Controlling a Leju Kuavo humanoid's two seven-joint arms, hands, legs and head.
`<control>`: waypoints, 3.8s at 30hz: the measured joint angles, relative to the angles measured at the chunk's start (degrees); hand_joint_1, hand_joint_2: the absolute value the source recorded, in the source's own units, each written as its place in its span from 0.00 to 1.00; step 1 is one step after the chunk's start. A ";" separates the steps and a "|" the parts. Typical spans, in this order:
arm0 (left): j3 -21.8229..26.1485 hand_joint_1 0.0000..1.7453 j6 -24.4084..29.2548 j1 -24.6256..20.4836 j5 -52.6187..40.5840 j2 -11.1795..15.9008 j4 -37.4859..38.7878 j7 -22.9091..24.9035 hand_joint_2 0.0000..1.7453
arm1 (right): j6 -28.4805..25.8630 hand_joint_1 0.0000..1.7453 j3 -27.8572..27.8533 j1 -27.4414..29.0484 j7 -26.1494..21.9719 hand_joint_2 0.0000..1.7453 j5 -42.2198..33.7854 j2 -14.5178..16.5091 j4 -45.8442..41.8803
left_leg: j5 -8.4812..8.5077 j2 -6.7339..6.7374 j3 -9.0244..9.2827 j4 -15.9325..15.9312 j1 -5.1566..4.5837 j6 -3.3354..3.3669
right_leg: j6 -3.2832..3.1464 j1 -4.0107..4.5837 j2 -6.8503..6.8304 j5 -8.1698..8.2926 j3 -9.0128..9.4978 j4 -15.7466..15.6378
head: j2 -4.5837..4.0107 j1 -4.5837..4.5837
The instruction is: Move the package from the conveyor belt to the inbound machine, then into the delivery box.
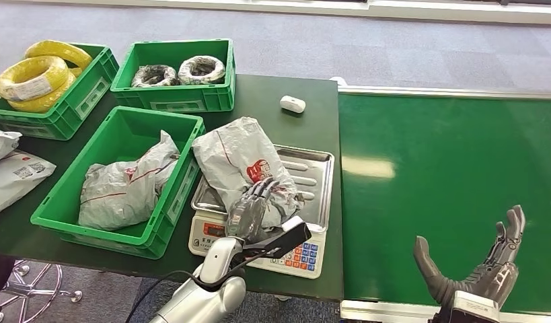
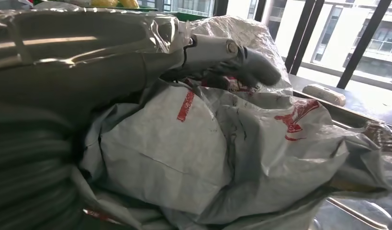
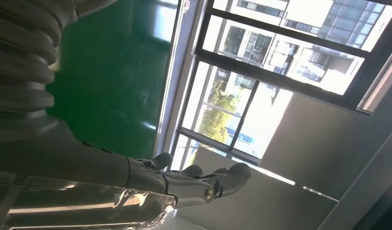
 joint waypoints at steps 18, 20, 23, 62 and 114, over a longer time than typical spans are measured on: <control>1.55 0.00 -9.13 1.98 8.64 -0.11 -4.53 -2.67 1.00 | 0.83 0.00 0.02 -0.38 0.01 1.00 -0.49 -0.04 0.00 | 0.00 -0.01 -0.03 0.01 0.00 0.00 | 0.00 0.00 -0.01 0.00 -0.02 0.00 | 0.00 0.00; 1.73 0.00 -9.92 2.04 9.93 -0.14 -4.78 -3.29 1.00 | 0.86 0.00 0.02 -0.38 0.01 1.00 -0.49 -0.04 0.00 | 0.00 -0.02 -0.03 0.01 0.00 0.00 | 0.00 0.00 -0.01 0.00 -0.02 0.00 | 0.00 0.00; 2.65 0.00 -12.65 2.15 15.39 -0.35 -5.81 -5.08 1.00 | 1.21 0.00 0.02 -0.38 0.03 1.00 -0.29 -0.03 0.00 | 0.00 -0.05 -0.03 0.01 0.00 0.00 | 0.01 0.00 -0.03 0.00 -0.01 0.00 | 0.00 0.00; 7.96 1.00 -4.99 1.12 18.98 -0.06 -7.38 -11.76 1.00 | 1.49 0.00 -0.92 0.53 -0.67 1.00 -1.37 -1.78 -0.33 | 0.00 -0.02 -0.21 0.01 0.00 0.01 | 0.01 0.00 -0.04 0.00 -0.22 0.00 | 0.00 -0.01; 47.91 0.00 8.92 13.89 23.60 14.75 -42.50 -12.45 1.00 | 3.61 0.00 -5.79 7.98 3.16 1.00 2.62 0.86 -5.55 | 0.01 0.07 -0.44 -0.01 0.02 -0.01 | 0.00 0.01 0.02 -0.01 -0.49 0.02 | 0.00 0.01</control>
